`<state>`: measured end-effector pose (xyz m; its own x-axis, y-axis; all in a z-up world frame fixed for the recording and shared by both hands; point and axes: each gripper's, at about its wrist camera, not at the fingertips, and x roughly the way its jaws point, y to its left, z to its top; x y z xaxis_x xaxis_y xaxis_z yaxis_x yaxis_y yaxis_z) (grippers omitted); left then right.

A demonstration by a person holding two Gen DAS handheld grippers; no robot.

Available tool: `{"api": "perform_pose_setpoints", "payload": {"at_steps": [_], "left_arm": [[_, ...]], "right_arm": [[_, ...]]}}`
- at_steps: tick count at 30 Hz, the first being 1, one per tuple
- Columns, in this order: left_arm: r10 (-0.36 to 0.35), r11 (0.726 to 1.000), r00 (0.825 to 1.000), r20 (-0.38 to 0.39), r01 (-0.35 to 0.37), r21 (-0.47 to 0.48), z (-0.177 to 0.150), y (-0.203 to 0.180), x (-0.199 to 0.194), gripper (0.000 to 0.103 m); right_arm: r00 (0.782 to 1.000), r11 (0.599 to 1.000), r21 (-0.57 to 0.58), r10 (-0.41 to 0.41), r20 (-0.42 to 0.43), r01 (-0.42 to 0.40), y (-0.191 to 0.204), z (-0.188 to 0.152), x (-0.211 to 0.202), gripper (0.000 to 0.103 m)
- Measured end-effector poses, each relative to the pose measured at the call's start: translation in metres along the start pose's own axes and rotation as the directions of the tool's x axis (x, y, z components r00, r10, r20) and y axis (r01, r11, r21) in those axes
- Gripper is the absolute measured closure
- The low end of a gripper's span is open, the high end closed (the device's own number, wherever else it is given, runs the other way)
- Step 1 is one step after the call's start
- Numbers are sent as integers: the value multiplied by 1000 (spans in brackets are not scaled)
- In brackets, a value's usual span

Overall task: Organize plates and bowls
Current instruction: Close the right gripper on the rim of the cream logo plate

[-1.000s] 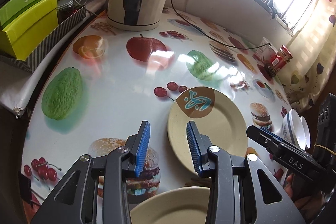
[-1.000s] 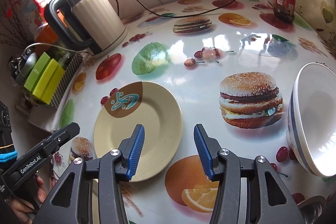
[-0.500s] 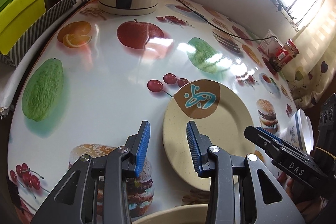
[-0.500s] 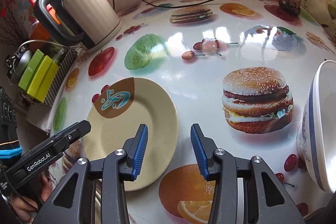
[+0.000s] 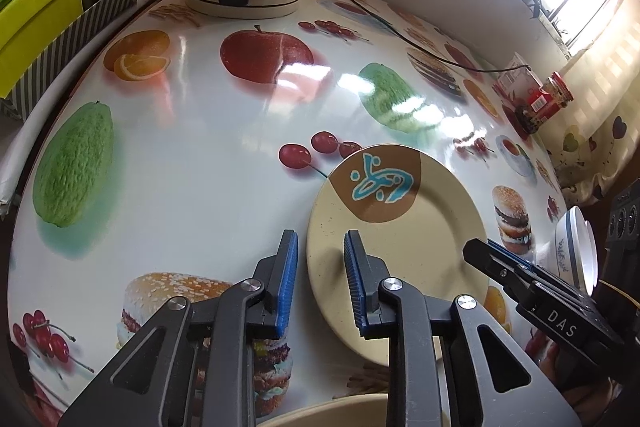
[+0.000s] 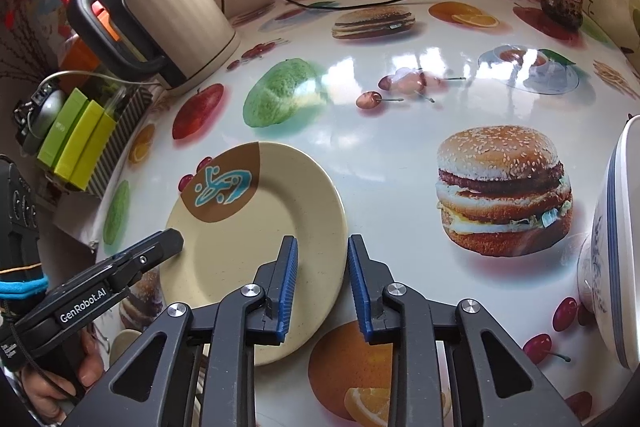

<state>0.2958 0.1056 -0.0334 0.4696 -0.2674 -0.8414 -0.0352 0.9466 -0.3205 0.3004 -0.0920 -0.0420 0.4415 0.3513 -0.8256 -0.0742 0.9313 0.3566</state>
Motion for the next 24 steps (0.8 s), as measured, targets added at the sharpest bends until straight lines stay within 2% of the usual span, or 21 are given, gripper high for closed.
{"api": "perform_pose_setpoints", "payload": {"at_steps": [7, 11, 14, 24], "left_arm": [[-17, 1000, 1000, -2, 17, -6, 2, 0, 2, 78], [-9, 1000, 1000, 3, 9, -2, 1, -1, 1, 78], [0, 1000, 1000, 4, 0, -5, 1, 0, 2, 84], [-6, 1000, 1000, 9, 6, -11, 0, 2, 1, 84]], "right_arm": [[1000, 1000, 0, 3, 1, -3, 0, 0, 0, 78], [1000, 1000, 8, 3, 3, -3, -1, 1, 0, 81], [1000, 1000, 14, 5, 4, -5, -2, 0, 0, 84], [1000, 1000, 23, 2, 11, -2, -4, 0, 0, 85]]}}
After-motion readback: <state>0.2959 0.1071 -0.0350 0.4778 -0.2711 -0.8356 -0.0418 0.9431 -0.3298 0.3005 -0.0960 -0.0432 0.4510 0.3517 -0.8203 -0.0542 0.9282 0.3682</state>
